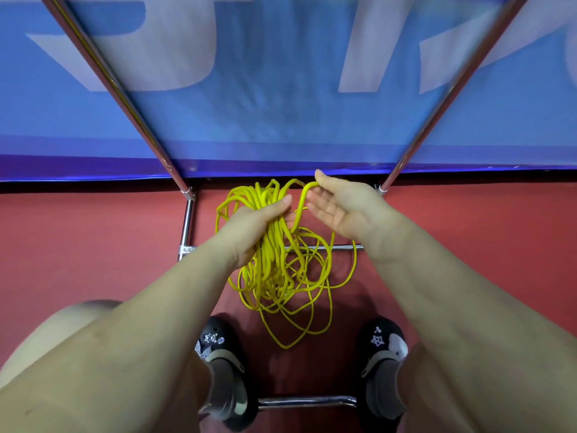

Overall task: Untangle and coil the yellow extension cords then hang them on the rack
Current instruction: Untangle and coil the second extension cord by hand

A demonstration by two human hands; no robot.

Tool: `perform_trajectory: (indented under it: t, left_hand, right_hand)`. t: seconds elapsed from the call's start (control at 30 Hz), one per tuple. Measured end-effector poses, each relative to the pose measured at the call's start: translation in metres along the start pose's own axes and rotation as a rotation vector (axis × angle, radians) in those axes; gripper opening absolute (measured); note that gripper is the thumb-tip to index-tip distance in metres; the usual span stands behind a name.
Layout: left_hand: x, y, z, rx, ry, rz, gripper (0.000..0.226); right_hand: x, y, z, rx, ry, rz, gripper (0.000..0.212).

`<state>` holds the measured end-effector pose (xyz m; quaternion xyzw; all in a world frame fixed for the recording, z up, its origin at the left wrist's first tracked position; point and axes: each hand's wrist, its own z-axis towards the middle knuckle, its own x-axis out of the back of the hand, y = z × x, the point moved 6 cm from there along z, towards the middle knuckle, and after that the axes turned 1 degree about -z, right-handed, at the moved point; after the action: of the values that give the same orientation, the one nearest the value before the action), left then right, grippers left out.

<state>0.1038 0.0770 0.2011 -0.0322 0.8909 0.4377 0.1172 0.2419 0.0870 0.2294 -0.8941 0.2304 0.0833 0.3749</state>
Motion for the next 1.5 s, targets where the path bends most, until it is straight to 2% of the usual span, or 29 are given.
perform_trajectory:
  t: [0.07,0.17,0.27,0.4,0.47,0.53,0.6,0.63,0.8,1.0,1.17,1.3,1.4,1.5]
  left_hand:
    - [-0.001,0.001,0.0,-0.004,-0.007,0.018,0.017]
    - [-0.004,0.003,-0.003,-0.043,-0.028,0.017,0.002]
    - [-0.004,0.008,-0.003,-0.112,-0.05,0.024,0.016]
    - [0.001,0.012,-0.002,-0.133,0.008,-0.051,0.017]
    - [0.007,0.013,0.001,-0.131,0.052,-0.119,0.016]
    - [0.013,0.013,0.003,-0.102,0.087,-0.182,0.016]
    - [0.019,0.012,0.006,-0.072,0.112,-0.238,0.017]
    - [0.022,0.012,0.008,-0.059,0.119,-0.259,0.017]
    - [0.028,0.012,0.01,0.001,0.093,-0.352,0.018]
    - [0.026,0.015,0.01,-0.055,0.096,-0.263,0.011]
    - [0.024,0.014,0.011,-0.084,0.106,-0.245,0.005]
    - [0.022,0.008,0.01,-0.063,0.128,-0.149,0.008]
    - [0.022,0.004,0.011,-0.034,0.131,-0.123,0.004]
    - [0.02,0.001,0.012,0.015,0.071,-0.144,0.012]
  right_hand:
    - [0.003,0.0,0.001,-0.005,0.023,0.053,0.016]
    - [0.006,-0.003,0.002,0.011,0.026,0.091,0.016]
    - [0.001,-0.007,0.002,0.04,-0.051,0.076,0.014]
    - [-0.008,-0.011,0.0,0.062,-0.184,-0.024,0.011]
    - [-0.003,-0.007,0.003,0.103,-0.153,-0.322,0.03]
    - [0.004,0.002,0.006,0.222,-0.093,-0.932,0.046]
    - [0.007,0.019,0.009,0.283,-0.142,-1.398,0.047]
    - [0.008,0.027,0.01,0.275,-0.19,-1.481,0.045]
    - [0.01,0.025,0.004,0.327,-0.261,-1.354,0.031]
    - [0.007,0.017,0.0,0.409,-0.263,-1.257,0.002]
    - [0.011,0.006,0.0,0.338,-0.193,-0.964,0.016]
    - [0.006,0.004,-0.006,0.222,-0.25,-0.725,0.015]
    - [0.004,0.003,-0.012,0.211,-0.231,-0.731,0.013]
    - [0.005,0.004,-0.012,0.212,-0.213,-0.759,0.014]
